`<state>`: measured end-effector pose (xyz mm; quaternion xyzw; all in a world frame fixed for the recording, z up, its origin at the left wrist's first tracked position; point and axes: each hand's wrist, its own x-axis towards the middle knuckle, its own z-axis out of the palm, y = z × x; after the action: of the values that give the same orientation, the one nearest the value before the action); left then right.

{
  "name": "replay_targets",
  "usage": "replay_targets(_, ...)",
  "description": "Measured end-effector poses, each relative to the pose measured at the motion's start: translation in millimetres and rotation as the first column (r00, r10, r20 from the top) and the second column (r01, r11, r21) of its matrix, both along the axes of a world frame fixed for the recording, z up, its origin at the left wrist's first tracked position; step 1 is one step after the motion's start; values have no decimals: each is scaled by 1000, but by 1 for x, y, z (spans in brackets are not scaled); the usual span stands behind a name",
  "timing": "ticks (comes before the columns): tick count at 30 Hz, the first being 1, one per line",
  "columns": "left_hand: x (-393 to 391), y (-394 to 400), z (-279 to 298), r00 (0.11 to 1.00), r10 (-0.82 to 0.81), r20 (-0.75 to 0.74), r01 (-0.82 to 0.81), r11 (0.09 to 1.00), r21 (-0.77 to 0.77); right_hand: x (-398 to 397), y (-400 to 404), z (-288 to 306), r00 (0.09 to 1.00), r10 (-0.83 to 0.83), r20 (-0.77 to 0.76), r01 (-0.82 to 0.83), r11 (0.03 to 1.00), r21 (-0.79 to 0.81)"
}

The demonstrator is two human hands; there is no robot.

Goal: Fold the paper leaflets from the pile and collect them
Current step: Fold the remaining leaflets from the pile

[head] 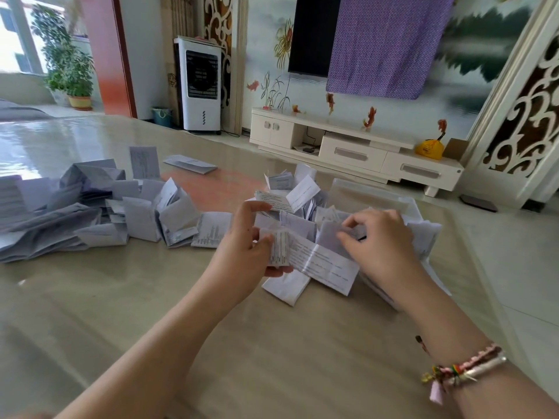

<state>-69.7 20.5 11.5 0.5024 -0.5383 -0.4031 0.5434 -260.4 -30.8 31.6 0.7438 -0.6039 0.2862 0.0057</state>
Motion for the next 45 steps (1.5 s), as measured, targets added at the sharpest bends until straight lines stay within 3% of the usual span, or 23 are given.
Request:
replay_targets(3, 0, 2, 0, 1000, -15, 18, 15, 999, 36, -5, 12, 13, 942, 170, 290, -121, 976, -181)
replay_targets(5, -1, 4, 0, 1000, -9, 11, 8, 998, 56, -2, 27, 21, 848, 309, 431, -251, 950, -187)
replay_targets(9, -2, 6, -1, 1000, 9, -22, -7, 997, 73, 11, 47, 24, 787, 499, 364, -447, 867, -221)
replay_targets(12, -1, 7, 1, 999, 33, -38, -30, 997, 70, 17, 49, 20, 755, 539, 372, -511, 840, -180)
replay_targets(15, 2, 8, 1, 997, 57, -43, -54, 996, 76, 16, 48, 22, 701, 534, 473, -459, 845, -274)
replay_targets(17, 3, 9, 1, 997, 65, -47, -61, 995, 75, 11, 47, 28, 598, 501, 626, -393, 864, -315)
replay_targets(19, 4, 11, 1, 996, 44, -75, -38, 997, 73, 6, 43, 30, 506, 427, 749, -386, 889, -247)
replay_targets(23, 1, 14, 2, 992, -28, -121, 38, 996, 75, 15, 37, 15, 602, 346, 720, -439, 896, -64)
replay_targets(29, -3, 15, 4, 985, -78, -155, 88, 995, 57, 34, 34, -1, 792, 385, 473, -424, 905, -27)
replay_targets(37, -10, 16, 0, 955, -122, -270, 159, 980, 119, 41, 33, -6, 796, 328, 509, -386, 923, 9)
replay_targets(41, -6, 14, -5, 974, -40, -222, 69, 990, 122, 47, 41, -8, 836, 419, 355, -426, 903, -64)
replay_targets(45, 4, 12, -2, 937, 31, -349, 21, 989, 144, 38, 52, -5, 817, 554, 159, -546, 832, -96)
